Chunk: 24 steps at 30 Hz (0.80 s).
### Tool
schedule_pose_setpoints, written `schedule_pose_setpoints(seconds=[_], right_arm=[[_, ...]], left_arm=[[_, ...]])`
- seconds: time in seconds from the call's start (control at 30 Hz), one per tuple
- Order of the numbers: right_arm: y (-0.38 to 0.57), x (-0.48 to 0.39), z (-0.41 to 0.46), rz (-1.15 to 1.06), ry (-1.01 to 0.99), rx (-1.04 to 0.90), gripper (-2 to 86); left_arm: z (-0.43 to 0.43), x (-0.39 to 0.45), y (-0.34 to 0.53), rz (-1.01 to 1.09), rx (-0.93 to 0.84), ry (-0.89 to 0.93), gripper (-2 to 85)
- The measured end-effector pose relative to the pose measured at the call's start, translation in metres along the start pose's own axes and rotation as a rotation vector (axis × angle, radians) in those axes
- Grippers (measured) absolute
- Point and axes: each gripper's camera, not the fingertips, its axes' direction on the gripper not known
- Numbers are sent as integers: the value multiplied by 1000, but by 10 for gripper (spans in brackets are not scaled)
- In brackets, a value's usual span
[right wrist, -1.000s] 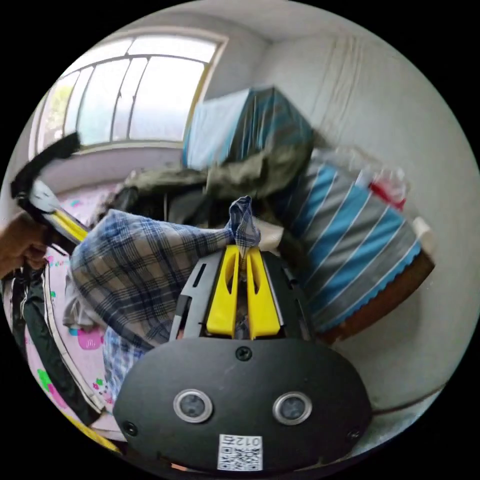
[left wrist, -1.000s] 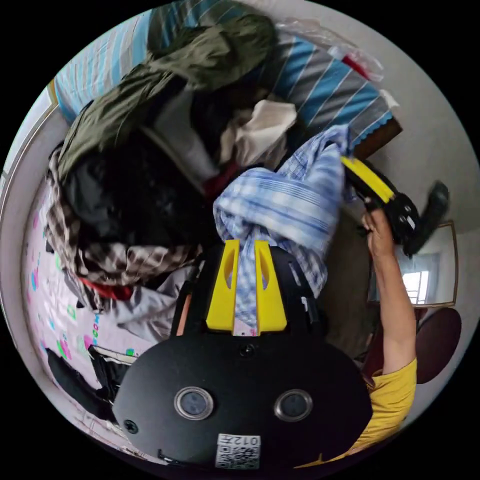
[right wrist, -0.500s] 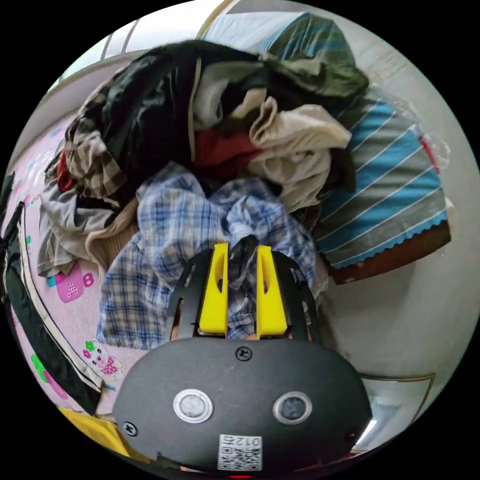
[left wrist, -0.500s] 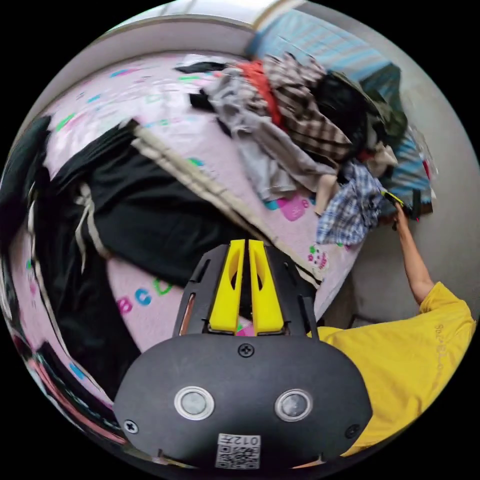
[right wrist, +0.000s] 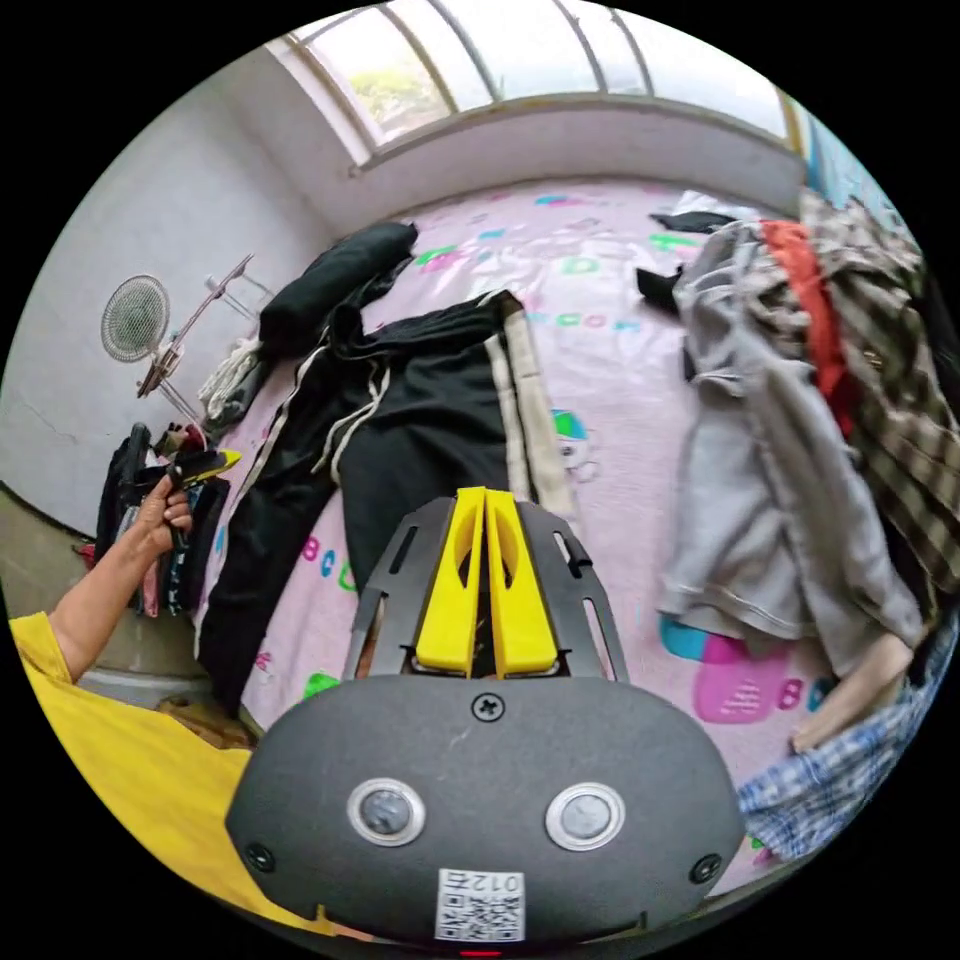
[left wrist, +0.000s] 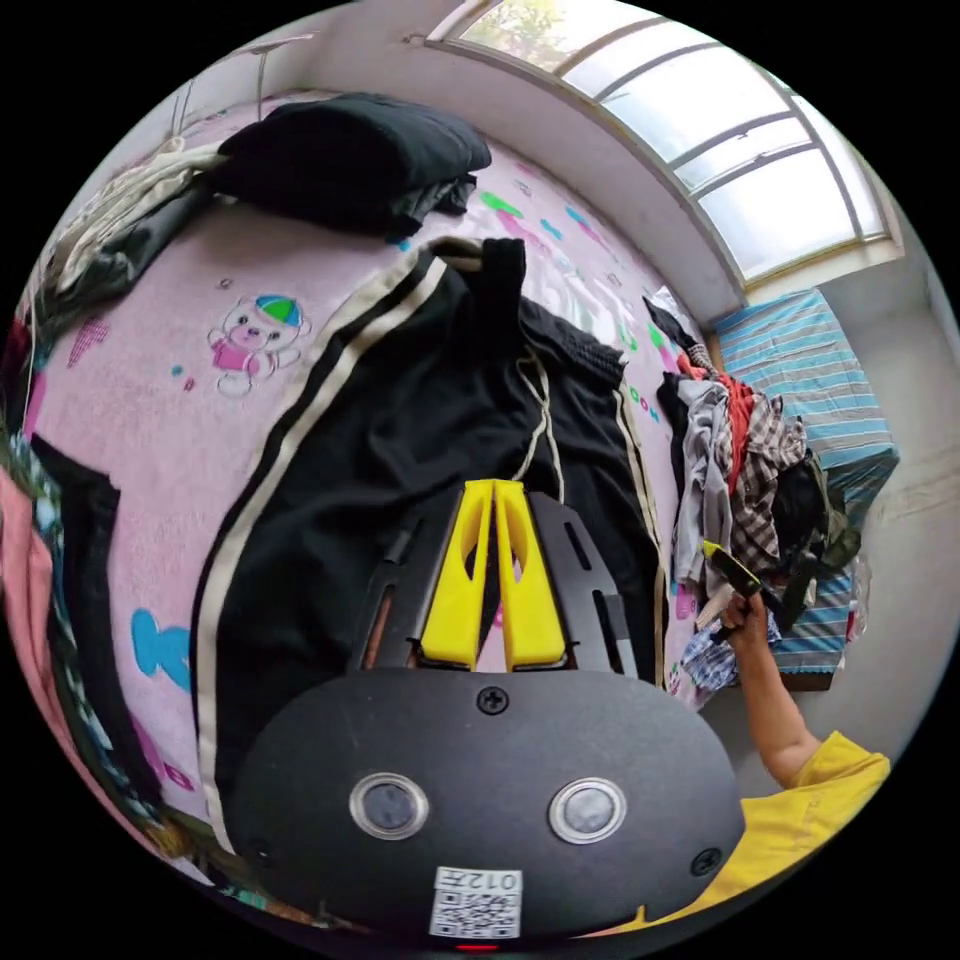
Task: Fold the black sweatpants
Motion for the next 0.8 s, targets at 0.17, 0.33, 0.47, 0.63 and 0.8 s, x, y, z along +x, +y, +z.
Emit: schedule_pose_setpoints(seconds=[0.17,0.33,0.47,0.63,0.8], right_arm=[[-87,38,72,153,-156,-55,16],[-123,79,105,184,-221,-74,12],[-122,102,109,95,-200,-118,9],[-132,143,114,61,-197,-131,9],[-193,178,110,92,-178,10,21]], left_arm=[[32,19,-91,168,35,-144,33],[99,68,-179,588,-42,-488,89],[164,98,-213,967,-235,-694,133],[217,114,-230,1152,-334,-776,128],[234,108,-249,1064,-326,-688,73]])
